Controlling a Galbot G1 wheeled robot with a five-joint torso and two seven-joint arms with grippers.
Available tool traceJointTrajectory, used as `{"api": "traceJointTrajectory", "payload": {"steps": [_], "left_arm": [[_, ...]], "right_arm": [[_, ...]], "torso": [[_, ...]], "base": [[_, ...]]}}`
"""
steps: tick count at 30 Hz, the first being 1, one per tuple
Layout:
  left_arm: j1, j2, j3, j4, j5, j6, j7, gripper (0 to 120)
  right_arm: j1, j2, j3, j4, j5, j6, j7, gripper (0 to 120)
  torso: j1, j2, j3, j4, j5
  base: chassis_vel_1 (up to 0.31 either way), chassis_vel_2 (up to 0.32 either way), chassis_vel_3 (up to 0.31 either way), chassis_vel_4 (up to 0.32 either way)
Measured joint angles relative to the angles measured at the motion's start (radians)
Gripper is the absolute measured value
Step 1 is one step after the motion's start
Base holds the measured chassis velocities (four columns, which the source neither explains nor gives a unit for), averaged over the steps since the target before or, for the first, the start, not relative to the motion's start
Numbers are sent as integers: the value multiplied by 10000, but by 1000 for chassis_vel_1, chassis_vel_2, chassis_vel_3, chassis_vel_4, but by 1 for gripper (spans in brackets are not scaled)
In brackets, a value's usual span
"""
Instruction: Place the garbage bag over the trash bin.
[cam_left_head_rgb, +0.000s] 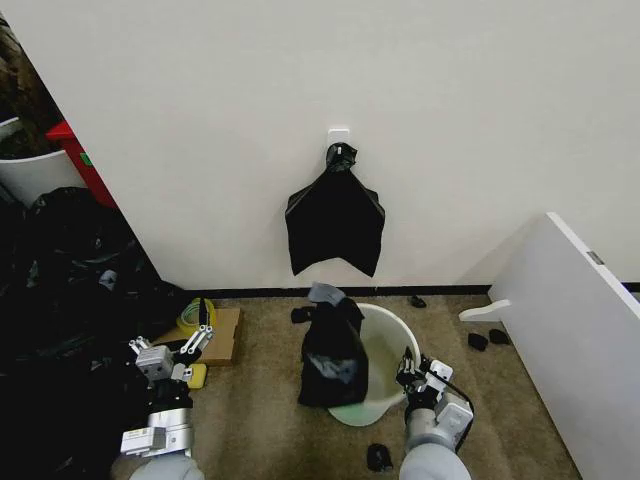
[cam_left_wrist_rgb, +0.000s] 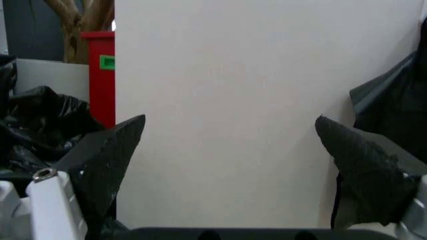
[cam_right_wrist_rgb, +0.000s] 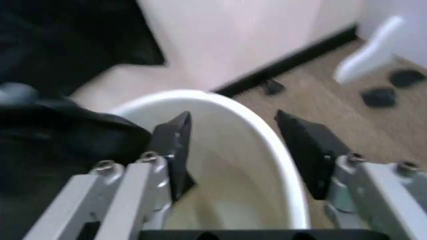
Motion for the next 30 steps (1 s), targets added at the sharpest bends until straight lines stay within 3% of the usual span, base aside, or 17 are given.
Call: {"api": "traceJointTrajectory", "payload": {"steps": [2,6,8,10,12,14,16,23,28,30], "left_arm": [[-46,0,3,78,2,41,-2,100],[-71,1,2,139,8,60,-16,100],[-99,5,-20,215,20,116,-58,100],[-100,6,-23,221,21,132,-67,100],[-104,35,-38,262,44,182,-109,100],[-109,65,-42,315,84,206,-143,100],[-113,75,-42,338,102,218,-162,100],[-127,105,-60,428,143,269,-248,100],[-152,117,-81,484,145,273,-275,100],[-202,100,-32,537,160,294,-277,100]], "right_arm": [[-75,-204,-6,679,-80,219,-798,61],[-110,-371,-121,1194,-26,283,-1394,68],[-139,-718,-440,1917,-137,195,-2383,79],[-131,-809,-526,2008,-250,65,-2522,82],[55,-1256,-860,2196,-680,-1245,-2759,94],[388,-1484,-1074,2204,-146,-2263,-2725,99],[575,-1498,-1169,2166,137,-2560,-2651,99],[1396,-1107,-1355,988,402,-3443,-2019,73],[1334,-1103,-1357,884,430,-3387,-1907,59],[1287,-1079,-1277,819,436,-3141,-1908,48]], "torso": [[0,0,0,0,-1],[0,0,0,0,-2],[0,0,0,0,-3],[0,1,0,0,-2],[0,0,0,0,-1],[0,0,0,0,-2],[1,0,0,0,-3],[2,0,1,1,-1],[2,0,1,-1,-2],[2,0,1,0,-1]], "base": [[0,0,0,0],[0,0,0,0],[0,0,0,0],[0,0,0,0],[0,0,0,0],[0,0,0,0],[0,0,0,0],[0,0,0,0],[0,0,0,0],[0,0,0,0]]}}
